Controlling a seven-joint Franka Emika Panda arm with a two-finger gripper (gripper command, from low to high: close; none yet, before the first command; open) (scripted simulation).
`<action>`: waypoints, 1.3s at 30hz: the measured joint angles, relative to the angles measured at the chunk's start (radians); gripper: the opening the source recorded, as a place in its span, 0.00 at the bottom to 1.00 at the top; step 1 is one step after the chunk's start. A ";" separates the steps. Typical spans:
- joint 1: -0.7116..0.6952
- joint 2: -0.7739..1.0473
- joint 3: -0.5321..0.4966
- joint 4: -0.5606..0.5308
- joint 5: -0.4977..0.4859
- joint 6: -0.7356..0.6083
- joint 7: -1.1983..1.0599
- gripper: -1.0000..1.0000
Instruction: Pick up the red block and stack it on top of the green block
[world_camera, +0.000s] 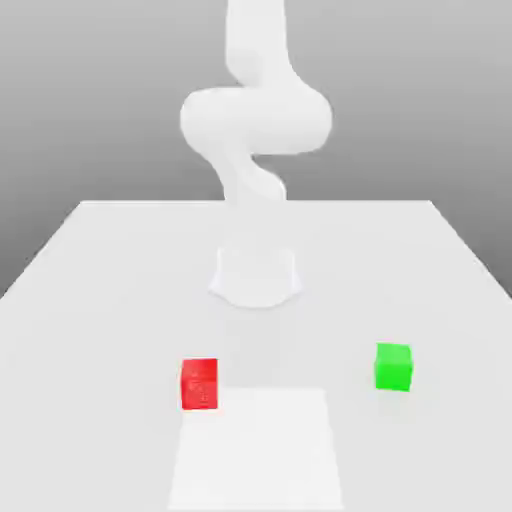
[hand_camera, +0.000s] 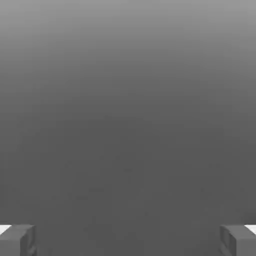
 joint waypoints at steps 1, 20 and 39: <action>-0.005 0.030 -0.005 -0.032 -0.008 0.024 -0.009 0.50; -0.075 0.753 -0.143 -0.557 0.034 0.595 -0.294 0.50; -0.162 0.647 -0.065 -0.577 -0.005 0.501 -0.267 0.00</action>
